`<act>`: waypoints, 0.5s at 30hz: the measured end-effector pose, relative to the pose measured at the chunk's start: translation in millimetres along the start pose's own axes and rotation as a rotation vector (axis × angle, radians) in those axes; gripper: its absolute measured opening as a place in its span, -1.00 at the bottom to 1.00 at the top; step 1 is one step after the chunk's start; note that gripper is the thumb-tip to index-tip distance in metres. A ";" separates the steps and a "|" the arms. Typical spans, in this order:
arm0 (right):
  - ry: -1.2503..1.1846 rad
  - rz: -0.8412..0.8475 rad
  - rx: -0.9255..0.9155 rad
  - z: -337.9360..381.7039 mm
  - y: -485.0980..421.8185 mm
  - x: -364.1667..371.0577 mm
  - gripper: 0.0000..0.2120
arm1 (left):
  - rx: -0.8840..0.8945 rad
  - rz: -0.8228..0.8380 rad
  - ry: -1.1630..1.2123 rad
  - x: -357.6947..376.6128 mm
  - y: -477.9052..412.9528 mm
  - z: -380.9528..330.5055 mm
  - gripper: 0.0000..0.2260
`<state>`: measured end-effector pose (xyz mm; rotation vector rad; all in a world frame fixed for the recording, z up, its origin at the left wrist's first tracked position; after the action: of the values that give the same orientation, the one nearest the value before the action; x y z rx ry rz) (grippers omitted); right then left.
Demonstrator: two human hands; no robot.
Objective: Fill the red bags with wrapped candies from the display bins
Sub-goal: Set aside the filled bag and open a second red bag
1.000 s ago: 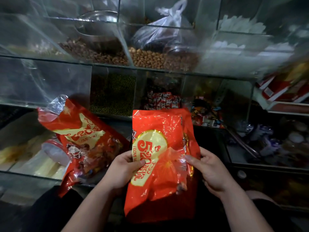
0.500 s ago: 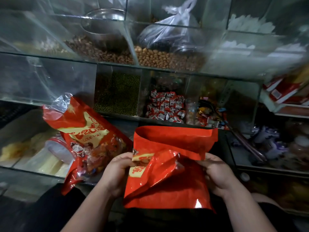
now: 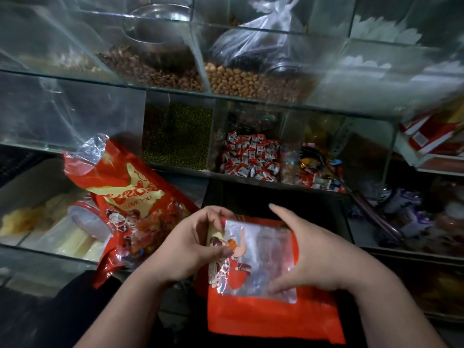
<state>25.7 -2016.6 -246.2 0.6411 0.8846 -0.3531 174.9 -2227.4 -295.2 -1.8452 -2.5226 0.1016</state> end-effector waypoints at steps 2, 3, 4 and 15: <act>0.120 0.026 0.030 7.0 -8.2 5.0 0.39 | -0.011 -0.068 0.077 5.8 -3.4 -6.1 -0.70; 0.136 0.007 0.045 7.8 -12.8 6.5 0.26 | -0.016 -0.109 0.121 9.1 -4.9 -7.6 -0.67; 0.121 -0.025 0.051 7.4 -17.0 7.7 0.07 | -0.022 -0.148 0.161 12.2 -5.2 -8.1 -0.59; -0.258 -0.347 -0.023 30.9 -42.5 25.6 -0.42 | -0.198 -0.219 -0.141 -1.4 49.5 18.2 -0.57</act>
<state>36.8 -2069.7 -268.1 0.4068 0.7484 -0.7206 221.5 -2214.6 -316.3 -1.6600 -2.9096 -0.0238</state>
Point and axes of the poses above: each hand's wrist, its own y-axis away from the middle knuckle, its own x-axis out of the palm, z = x × y, the point moved 2 cm from there along -y, towards the middle knuckle, and after that the axes turned 1 degree about -z, right-handed, at the moved point
